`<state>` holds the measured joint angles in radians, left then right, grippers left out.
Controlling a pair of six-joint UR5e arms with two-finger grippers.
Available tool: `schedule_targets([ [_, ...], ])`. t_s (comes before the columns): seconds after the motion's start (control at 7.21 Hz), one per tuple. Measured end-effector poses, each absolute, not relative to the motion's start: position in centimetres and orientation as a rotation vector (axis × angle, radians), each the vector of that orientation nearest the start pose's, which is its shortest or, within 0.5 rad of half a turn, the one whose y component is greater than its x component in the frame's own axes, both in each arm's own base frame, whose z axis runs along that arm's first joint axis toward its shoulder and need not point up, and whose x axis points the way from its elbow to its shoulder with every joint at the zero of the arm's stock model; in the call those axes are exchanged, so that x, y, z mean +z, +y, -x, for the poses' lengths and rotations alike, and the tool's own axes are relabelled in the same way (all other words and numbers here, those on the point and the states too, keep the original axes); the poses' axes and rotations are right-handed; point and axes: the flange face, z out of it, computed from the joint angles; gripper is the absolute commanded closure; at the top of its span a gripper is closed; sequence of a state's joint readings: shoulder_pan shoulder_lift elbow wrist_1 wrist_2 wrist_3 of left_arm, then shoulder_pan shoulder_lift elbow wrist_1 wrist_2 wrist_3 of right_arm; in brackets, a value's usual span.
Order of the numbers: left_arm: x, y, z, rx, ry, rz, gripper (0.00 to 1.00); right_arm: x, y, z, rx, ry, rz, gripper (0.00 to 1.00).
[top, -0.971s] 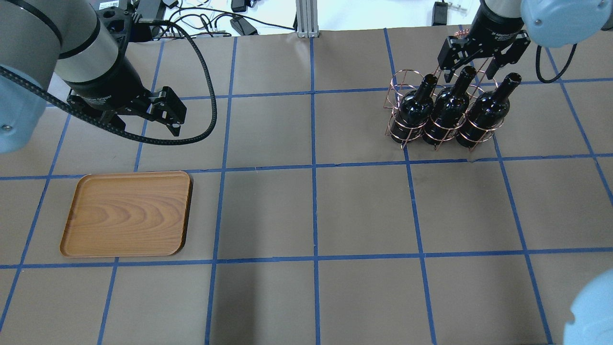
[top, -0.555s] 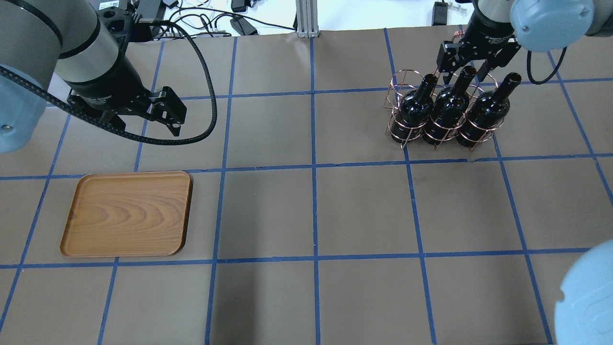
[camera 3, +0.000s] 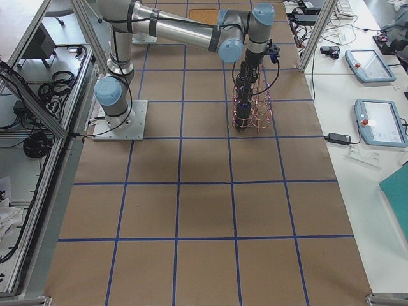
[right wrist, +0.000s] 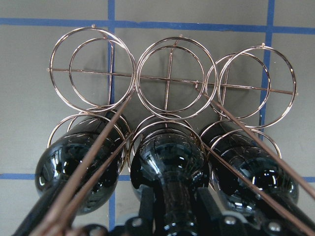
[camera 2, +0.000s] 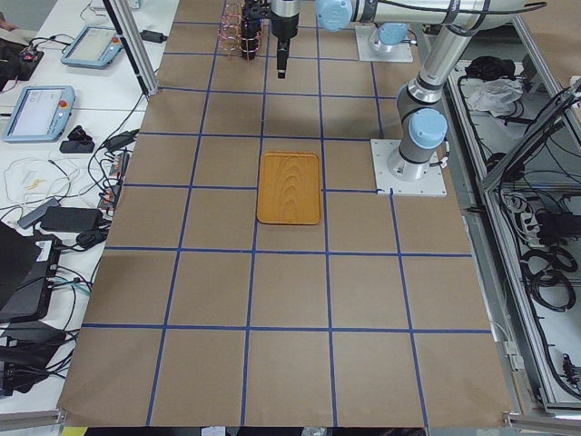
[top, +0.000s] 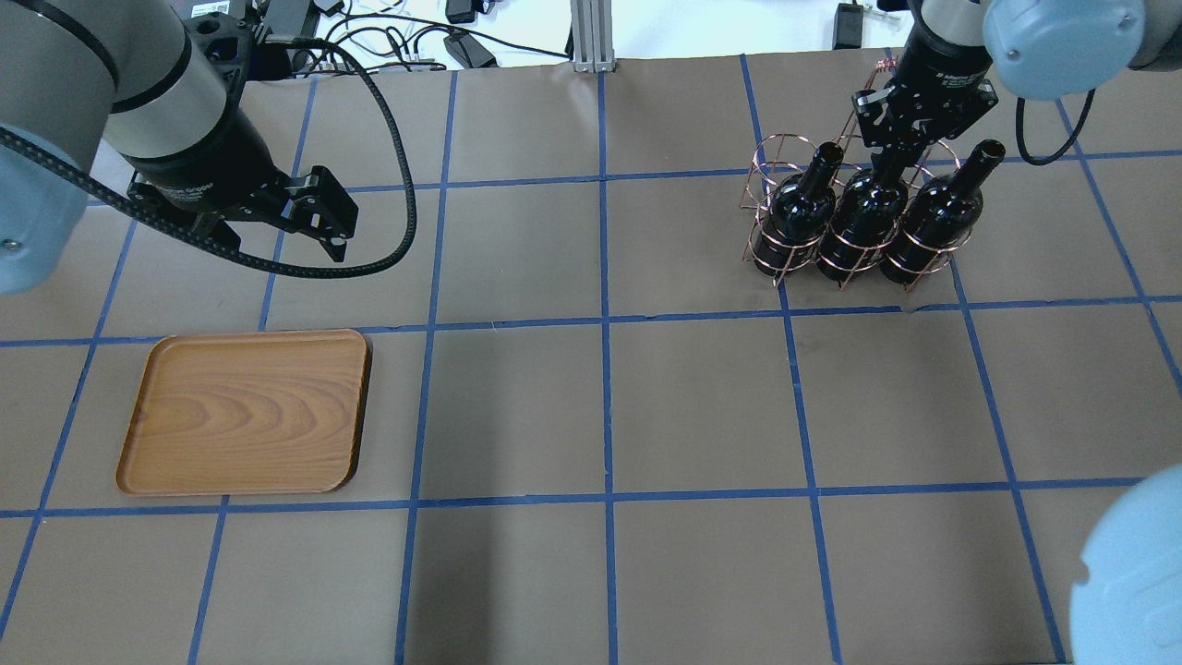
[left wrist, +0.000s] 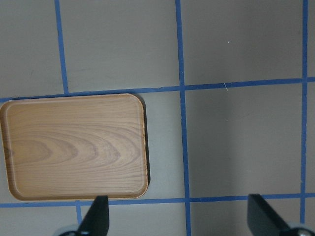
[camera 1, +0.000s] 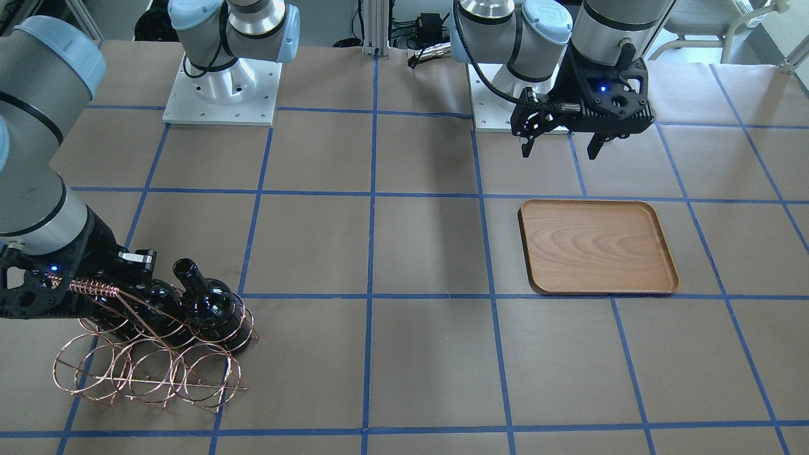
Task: Take wine from basket and place on tray
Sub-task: 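Close the right gripper on the neck of the middle wine bottle, then lift the bottle out of the rack and set it upright toward the tray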
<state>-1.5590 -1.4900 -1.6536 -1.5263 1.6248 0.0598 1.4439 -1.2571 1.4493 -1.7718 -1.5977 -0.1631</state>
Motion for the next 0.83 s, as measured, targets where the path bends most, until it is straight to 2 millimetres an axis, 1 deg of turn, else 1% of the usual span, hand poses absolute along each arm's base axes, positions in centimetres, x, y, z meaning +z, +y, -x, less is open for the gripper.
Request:
schedule_targets([
  [0.14, 49.0, -46.3, 12.2, -0.064, 3.085, -0.072, 0.00, 40.4, -62.4, -5.3, -0.015, 3.170, 0.058, 0.85],
  [0.28, 49.1, -46.3, 12.2, -0.065, 3.085, -0.072, 0.00, 42.6, -61.6, -5.4, -0.027, 3.172, 0.059, 0.85],
  [0.42, 49.1, -46.3, 12.2, -0.067, 3.085, -0.071, 0.00, 45.6, -60.6, -5.5, -0.032, 3.182, 0.060, 0.85],
  [0.55, 49.1, -46.3, 12.2, -0.068, 3.085, -0.070, 0.00, 49.3, -59.8, -5.4, -0.029, 3.205, 0.062, 0.84],
  [0.69, 49.1, -46.4, 12.2, -0.069, 3.085, -0.069, 0.00, 52.3, -59.0, -5.5, -0.026, 3.216, 0.062, 0.86],
  [0.83, 49.2, -46.4, 12.2, -0.074, 3.085, -0.069, 0.00, 54.4, -57.7, -5.8, -0.002, 3.217, 0.058, 0.87],
])
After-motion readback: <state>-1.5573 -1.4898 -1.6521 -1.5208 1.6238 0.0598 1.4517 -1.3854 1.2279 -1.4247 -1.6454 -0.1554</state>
